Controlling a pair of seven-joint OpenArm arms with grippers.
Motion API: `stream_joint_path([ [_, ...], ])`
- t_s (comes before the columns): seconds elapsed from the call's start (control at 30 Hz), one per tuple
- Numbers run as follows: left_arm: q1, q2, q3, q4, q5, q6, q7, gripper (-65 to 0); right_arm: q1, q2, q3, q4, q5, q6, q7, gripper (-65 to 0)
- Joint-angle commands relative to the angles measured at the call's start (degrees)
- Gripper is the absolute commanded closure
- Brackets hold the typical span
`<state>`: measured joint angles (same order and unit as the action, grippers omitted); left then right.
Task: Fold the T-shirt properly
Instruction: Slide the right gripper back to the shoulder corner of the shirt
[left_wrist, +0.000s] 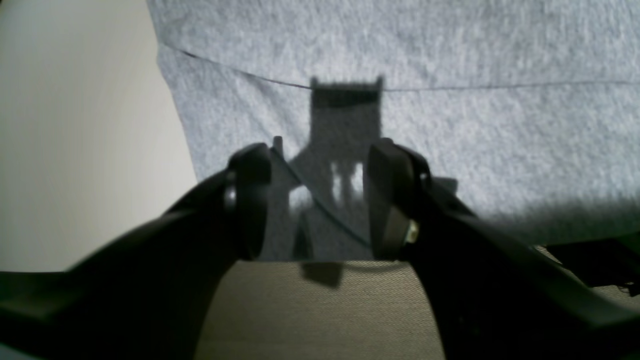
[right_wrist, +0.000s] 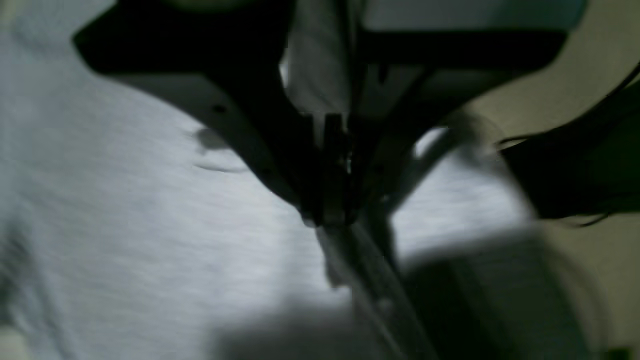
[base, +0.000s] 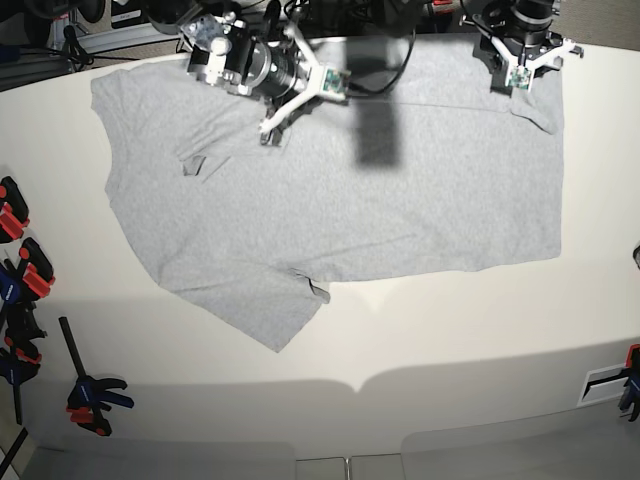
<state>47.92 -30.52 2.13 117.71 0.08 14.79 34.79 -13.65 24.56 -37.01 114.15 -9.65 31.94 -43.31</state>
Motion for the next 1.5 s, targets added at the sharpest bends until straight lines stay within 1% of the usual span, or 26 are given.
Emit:
stream_joint_path([
  [0.0,0.31,-0.61,-0.28,1.01,0.57,0.15,-0.48,-28.8,1.33,0.0,0.24,1.25,-0.72,-2.21,1.29,0.0],
  [0.07,0.31,-0.61,-0.28,1.01,0.57,0.15,-0.48,-28.8,3.06,-0.09,0.24,1.25,-0.63,-5.09,1.36,0.0],
  [0.17,0.31,-0.61,-0.28,1.01,0.57,0.15,-0.48,-28.8,5.35,-0.85,0.24,1.25,-0.63,-8.02,1.27,0.0],
  [0.2,0.31,-0.61,-0.28,1.01,0.57,0.15,-0.48,-28.8,5.86,-1.22,0.24,1.22,-0.66,-8.44,1.27,0.0],
  [0.37,0.33,-0.61,-0.28,1.01,0.66,0.15,-0.46,-28.8,6.16,-3.17,0.24,1.25,-0.24,-8.39,1.05,0.0],
  [0.47,0.31,-0.61,-0.28,1.01,2.49,0.17,-0.13,-28.8,6.16,-3.3,0.24,1.22,-0.26,-8.39,0.83,0.0],
  [0.57,0.33,-0.61,-0.28,1.01,4.07,0.17,-0.02,-28.8,6.16,-3.3,0.24,1.25,-0.42,-8.44,0.81,-19.9],
  [0.6,0.33,-0.61,-0.28,1.01,4.11,0.17,-0.02,-28.8,6.16,-3.3,0.24,1.25,-0.72,-8.46,0.81,-24.5],
  [0.63,0.33,-0.61,-0.28,1.01,4.31,0.17,-0.02,-28.8,6.19,-3.3,0.24,1.25,-0.74,-8.48,0.63,-26.9],
  [0.67,0.33,-0.61,-0.28,1.01,4.42,0.17,0.0,-28.8,6.21,-3.3,0.24,1.25,-1.07,-8.63,-0.5,-27.0],
  [0.7,0.33,-0.61,-0.28,1.01,4.42,0.17,0.13,-28.8,6.21,-3.32,0.24,1.27,-1.86,-9.68,-2.36,-26.9],
  [0.73,0.33,-0.61,-0.28,1.01,4.42,0.17,0.35,-28.8,6.19,-3.72,0.24,1.31,-3.1,-12.13,-4.39,-26.9],
  [0.8,0.33,-0.61,-0.28,1.01,4.42,0.17,0.39,-28.8,6.19,-3.93,0.24,2.01,-7.5,-17.44,-8.15,-26.9],
  [0.87,0.33,-0.61,-0.28,1.01,4.42,0.17,0.37,-28.8,6.14,-3.89,0.31,4.09,-10.86,-21.73,-10.99,-26.9],
  [0.9,0.33,-0.61,-0.28,1.01,4.42,0.17,0.37,-28.8,5.99,-3.78,0.31,5.64,-11.45,-23.23,-12.39,-26.9],
  [0.97,0.35,-0.61,-0.26,1.01,4.42,0.17,0.37,-28.8,5.38,-3.19,0.31,9.35,-11.37,-24.5,-14.67,-26.9],
  [1.07,0.33,-0.61,-0.26,1.01,4.42,0.17,0.42,-28.8,2.21,-1.49,1.2,13.33,-11.23,-25.99,-15.04,-26.9],
  [1.17,0.33,-0.61,-0.28,1.01,4.42,0.17,0.44,-28.8,-2.21,-1.07,5.62,13.77,-11.1,-27.5,-14.99,-26.7],
  [1.23,0.33,-0.61,-0.28,1.01,4.42,0.17,0.39,-28.8,-5.51,-1.05,10.14,13.77,-10.49,-28.72,-14.84,-26.7],
  [1.3,0.33,-0.61,-0.28,1.01,4.42,0.17,0.39,-28.8,-9.01,-1.07,15.56,13.77,-7.96,-29.05,-14.03,-26.7],
  [1.37,0.33,-0.61,-0.26,1.01,4.42,0.17,0.39,-28.8,-12.66,-1.07,21.07,13.77,-2.56,-29.03,-11.37,-26.7],
  [1.43,0.33,-0.61,-0.28,1.01,4.42,0.17,0.39,-28.8,-16.26,-1.09,25.66,13.68,4.79,-28.65,-6.32,-26.7],
  [1.47,0.33,-0.63,-0.28,1.01,4.44,0.17,0.39,-28.8,-17.59,-1.16,27.39,13.38,8.22,-27.67,-4.11,-26.7],
])
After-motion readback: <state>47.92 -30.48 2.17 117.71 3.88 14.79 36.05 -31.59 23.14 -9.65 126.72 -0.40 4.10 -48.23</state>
